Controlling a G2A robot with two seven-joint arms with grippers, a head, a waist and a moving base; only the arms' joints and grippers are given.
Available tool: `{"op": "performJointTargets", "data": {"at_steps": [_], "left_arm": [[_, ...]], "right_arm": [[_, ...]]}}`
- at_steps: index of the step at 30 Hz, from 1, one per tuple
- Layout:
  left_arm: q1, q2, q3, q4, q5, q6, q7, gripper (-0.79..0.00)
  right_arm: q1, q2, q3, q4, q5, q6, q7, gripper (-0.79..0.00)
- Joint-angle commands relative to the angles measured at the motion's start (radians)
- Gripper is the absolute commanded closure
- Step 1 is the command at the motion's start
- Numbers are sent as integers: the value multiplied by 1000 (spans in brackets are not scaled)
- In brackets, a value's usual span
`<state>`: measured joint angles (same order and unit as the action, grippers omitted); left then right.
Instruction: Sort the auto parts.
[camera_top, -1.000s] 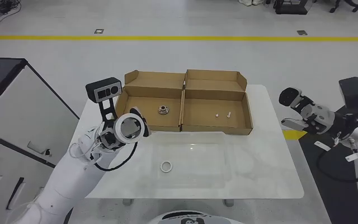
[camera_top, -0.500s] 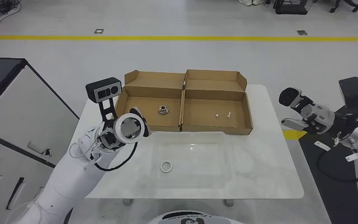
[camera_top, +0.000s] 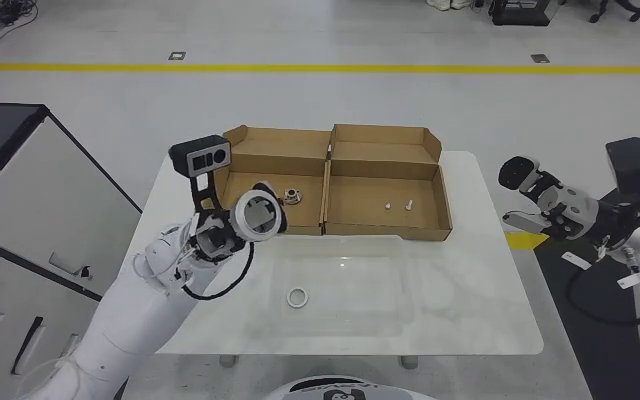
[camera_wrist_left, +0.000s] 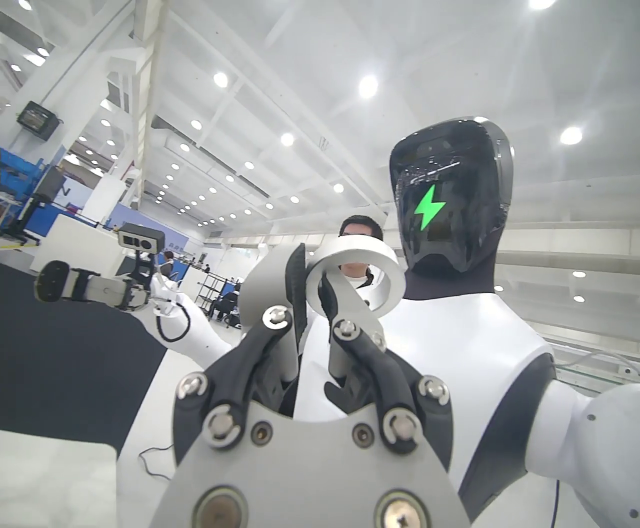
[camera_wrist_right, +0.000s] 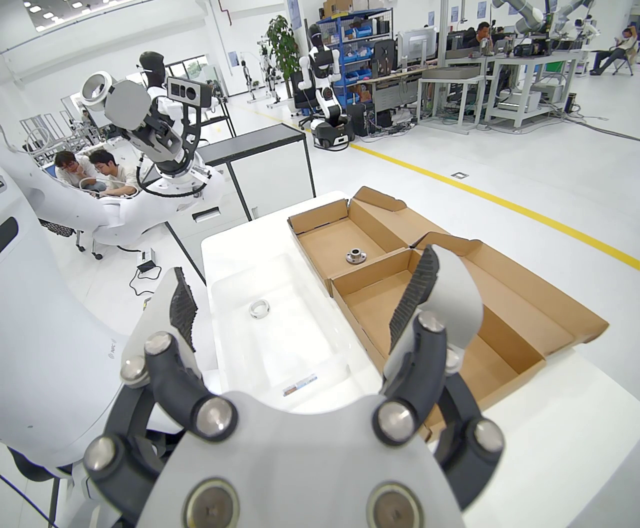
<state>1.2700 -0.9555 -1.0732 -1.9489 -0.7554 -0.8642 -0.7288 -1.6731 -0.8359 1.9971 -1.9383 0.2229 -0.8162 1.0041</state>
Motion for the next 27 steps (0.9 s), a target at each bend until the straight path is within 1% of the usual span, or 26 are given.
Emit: {"op": "performJointTargets", "data": {"at_steps": [1, 4, 9, 11, 18, 25, 27], "left_arm": [[-23, -10, 20, 2, 127, 51, 38, 0], [-60, -24, 55, -10, 247, 120, 77, 0], [-135, -42, 85, 0, 412, 231, 93, 0], [-155, -49, 99, 8, 426, 255, 108, 0], [-237, -70, 132, 47, 495, 333, 96, 0], [-322, -81, 128, 121, 585, 399, 50, 0], [-343, -82, 124, 150, 633, 425, 34, 0]], "right_arm": [[0, 0, 0, 0, 0, 0, 0, -785], [0, 0, 0, 0, 0, 0, 0, -785], [0, 0, 0, 0, 0, 0, 0, -785], [0, 0, 0, 0, 0, 0, 0, -785], [0, 0, 0, 0, 0, 0, 0, -785], [0, 0, 0, 0, 0, 0, 0, -785], [0, 0, 0, 0, 0, 0, 0, -785]]}}
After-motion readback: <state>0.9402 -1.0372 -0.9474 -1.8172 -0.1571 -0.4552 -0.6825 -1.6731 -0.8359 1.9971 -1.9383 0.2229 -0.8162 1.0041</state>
